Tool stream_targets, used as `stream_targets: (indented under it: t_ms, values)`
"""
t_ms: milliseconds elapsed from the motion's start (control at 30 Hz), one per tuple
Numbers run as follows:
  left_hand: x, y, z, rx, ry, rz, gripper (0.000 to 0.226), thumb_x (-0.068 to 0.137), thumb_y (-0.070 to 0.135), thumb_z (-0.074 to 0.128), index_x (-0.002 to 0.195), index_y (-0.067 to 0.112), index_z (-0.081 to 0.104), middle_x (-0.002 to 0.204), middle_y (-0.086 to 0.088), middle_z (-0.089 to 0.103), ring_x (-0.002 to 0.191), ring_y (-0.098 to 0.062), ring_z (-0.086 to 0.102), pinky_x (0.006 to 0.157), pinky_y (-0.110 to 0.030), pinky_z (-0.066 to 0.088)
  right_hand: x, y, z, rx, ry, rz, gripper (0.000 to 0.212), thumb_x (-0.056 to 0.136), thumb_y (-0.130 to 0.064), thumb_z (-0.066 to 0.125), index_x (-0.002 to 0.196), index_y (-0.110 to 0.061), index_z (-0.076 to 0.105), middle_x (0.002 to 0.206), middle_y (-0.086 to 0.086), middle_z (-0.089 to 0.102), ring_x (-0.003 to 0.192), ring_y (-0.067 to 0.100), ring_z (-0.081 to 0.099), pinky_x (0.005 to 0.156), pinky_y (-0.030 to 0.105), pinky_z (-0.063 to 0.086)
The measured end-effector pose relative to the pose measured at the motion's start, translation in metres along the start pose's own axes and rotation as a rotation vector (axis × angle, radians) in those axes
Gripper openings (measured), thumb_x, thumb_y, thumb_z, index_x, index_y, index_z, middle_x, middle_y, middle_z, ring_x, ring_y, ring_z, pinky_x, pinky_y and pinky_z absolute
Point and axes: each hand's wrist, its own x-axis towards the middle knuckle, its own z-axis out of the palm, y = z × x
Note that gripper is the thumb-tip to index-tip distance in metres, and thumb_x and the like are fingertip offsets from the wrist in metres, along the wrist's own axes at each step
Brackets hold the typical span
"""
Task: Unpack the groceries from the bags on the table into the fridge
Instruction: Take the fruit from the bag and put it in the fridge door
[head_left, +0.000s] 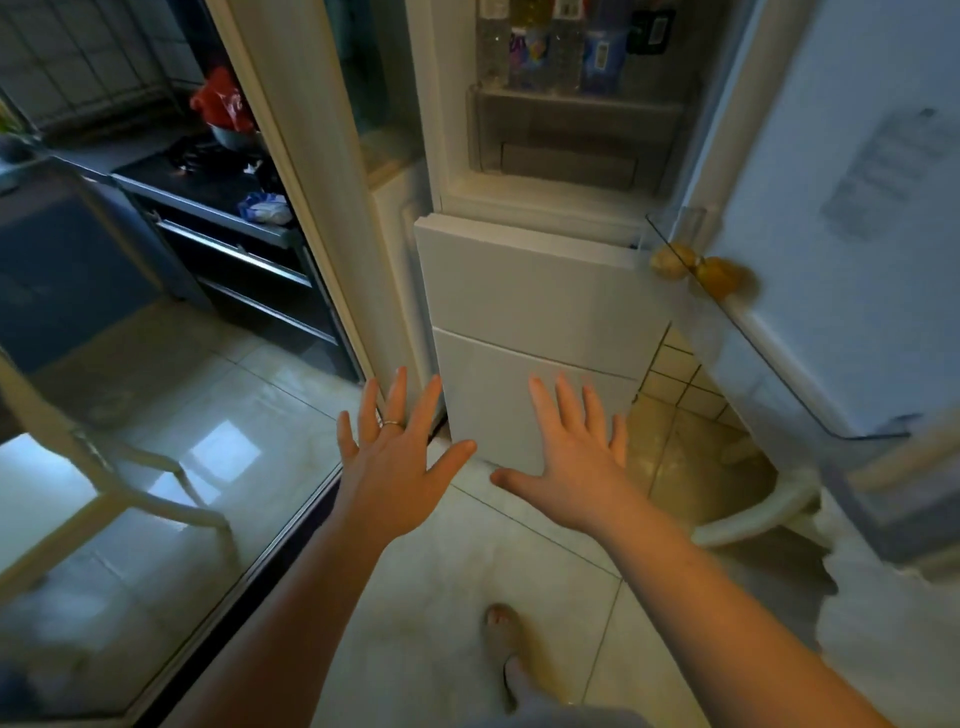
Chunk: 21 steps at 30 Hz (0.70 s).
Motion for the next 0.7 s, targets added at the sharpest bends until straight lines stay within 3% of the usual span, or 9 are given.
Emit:
stream_targets:
  t_ms: [300, 433, 700]
  values:
    - [-0.108, 0.047, 0.04, 0.035, -0.071, 0.036, 0.089, 0.078, 0.087, -0.003, 0.155, 0.044, -0.013, 0.166, 0.004, -0.021, 0.152, -0.029, -0.02, 0.119, -0.055, -0.009, -0.127, 0.041, 0.023, -0.004, -0.045, 0.04, 0.111, 0.081, -0.077, 0.053, 0.151, -0.04, -0.025, 0.16, -0.007, -0.033, 0.148, 0.027, -0.029, 0.119, 0.059, -0.012]
    - [-0.136, 0.079, 0.047, 0.031, -0.102, 0.035, 0.087, 0.079, 0.082, 0.005, 0.156, 0.043, -0.009, 0.166, 0.003, -0.02, 0.152, -0.028, -0.02, 0.12, -0.055, -0.006, -0.168, 0.065, 0.022, 0.008, -0.058, 0.045, 0.109, 0.082, -0.075, 0.053, 0.152, -0.04, -0.024, 0.16, -0.008, -0.032, 0.148, 0.026, -0.029, 0.119, 0.057, -0.013]
    - [-0.21, 0.191, 0.099, -0.076, -0.173, 0.034, 0.088, 0.078, 0.085, 0.007, 0.155, 0.046, -0.011, 0.165, 0.007, -0.022, 0.152, -0.026, -0.021, 0.121, -0.055, -0.006, -0.266, 0.173, 0.011, 0.003, -0.085, 0.03, 0.107, 0.082, -0.074, 0.053, 0.152, -0.041, -0.021, 0.161, -0.01, -0.029, 0.15, 0.026, -0.022, 0.12, 0.055, -0.008]
